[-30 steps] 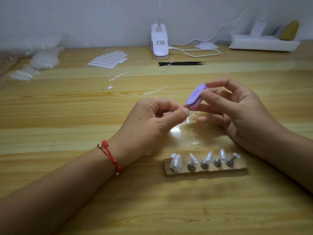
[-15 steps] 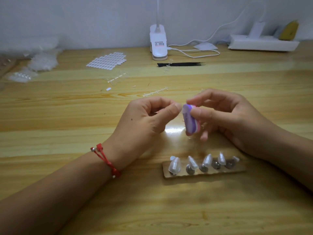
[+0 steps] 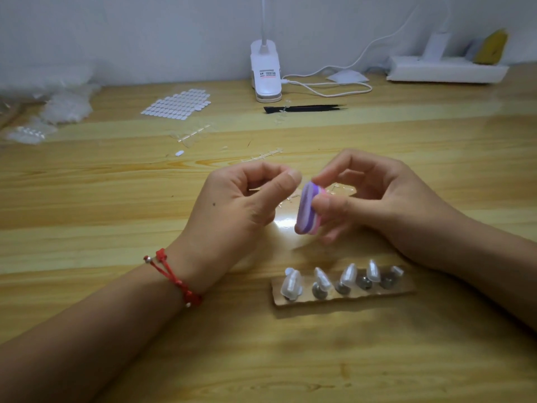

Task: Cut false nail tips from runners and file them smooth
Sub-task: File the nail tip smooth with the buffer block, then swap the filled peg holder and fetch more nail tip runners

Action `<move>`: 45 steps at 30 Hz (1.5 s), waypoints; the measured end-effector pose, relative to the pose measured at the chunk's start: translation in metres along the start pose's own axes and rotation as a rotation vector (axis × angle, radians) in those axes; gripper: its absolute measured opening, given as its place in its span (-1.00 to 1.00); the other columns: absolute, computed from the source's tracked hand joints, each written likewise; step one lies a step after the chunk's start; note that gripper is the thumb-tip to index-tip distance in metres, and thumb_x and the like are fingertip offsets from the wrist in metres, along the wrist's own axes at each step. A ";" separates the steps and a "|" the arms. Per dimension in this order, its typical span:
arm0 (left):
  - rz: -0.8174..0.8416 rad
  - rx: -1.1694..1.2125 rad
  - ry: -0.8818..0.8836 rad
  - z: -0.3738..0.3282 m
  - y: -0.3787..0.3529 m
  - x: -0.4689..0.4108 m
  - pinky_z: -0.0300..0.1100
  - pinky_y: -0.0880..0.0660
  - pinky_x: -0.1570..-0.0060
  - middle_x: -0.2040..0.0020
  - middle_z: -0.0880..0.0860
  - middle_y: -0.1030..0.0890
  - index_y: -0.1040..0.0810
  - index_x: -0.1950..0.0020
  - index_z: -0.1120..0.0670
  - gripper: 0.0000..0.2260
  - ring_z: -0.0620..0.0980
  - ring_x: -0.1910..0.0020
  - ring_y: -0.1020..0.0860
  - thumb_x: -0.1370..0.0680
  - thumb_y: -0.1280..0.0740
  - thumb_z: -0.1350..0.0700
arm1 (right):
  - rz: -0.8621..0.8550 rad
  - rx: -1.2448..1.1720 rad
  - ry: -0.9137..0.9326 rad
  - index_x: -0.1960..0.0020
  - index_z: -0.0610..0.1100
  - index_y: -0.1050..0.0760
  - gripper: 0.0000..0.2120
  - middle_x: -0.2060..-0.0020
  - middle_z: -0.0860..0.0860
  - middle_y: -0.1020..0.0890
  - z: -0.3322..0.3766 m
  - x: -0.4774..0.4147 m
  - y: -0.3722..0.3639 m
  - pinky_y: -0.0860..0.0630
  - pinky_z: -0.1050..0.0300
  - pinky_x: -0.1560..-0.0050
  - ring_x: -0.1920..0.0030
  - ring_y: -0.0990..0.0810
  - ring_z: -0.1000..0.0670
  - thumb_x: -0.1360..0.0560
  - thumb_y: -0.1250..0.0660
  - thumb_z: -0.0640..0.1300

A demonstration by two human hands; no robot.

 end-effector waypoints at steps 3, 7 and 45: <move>0.018 -0.009 -0.006 -0.001 -0.001 0.000 -0.47 -0.26 0.50 0.57 -0.15 -0.43 -0.59 0.23 0.04 -0.87 -0.22 0.56 -0.29 -0.38 -0.34 0.00 | -0.073 -0.100 0.002 0.17 0.00 -0.62 -0.84 0.16 -0.04 -0.68 0.002 0.000 0.003 -0.61 0.18 0.33 0.24 -0.71 -0.08 -0.29 -0.55 -0.12; -0.005 -0.007 -0.008 0.000 0.000 0.000 -0.47 -0.27 0.50 0.56 -0.15 -0.42 -0.60 0.22 0.04 -0.87 -0.22 0.56 -0.29 -0.38 -0.34 -0.01 | -0.007 0.001 0.000 0.15 -0.02 -0.60 -0.86 0.10 -0.04 -0.68 0.002 0.001 -0.002 -0.62 0.15 0.32 0.25 -0.71 -0.10 -0.33 -0.51 -0.15; 0.087 0.069 -0.009 -0.006 0.001 0.006 -0.45 -0.28 0.49 0.54 -0.16 -0.47 -0.59 0.24 0.12 -0.89 -0.23 0.55 -0.32 -0.37 -0.39 0.08 | -0.245 0.378 0.208 0.18 -0.12 -0.66 -0.85 0.44 -0.08 -0.49 0.019 0.009 -0.012 -0.30 0.35 0.43 0.48 -0.34 0.12 -0.31 -0.48 -0.06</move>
Point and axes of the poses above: each hand's wrist, its own x-axis away from the middle knuckle, its own y-axis out of the back of the hand, z = x × y, the point moved 3 cm from there along -x, towards the middle knuckle
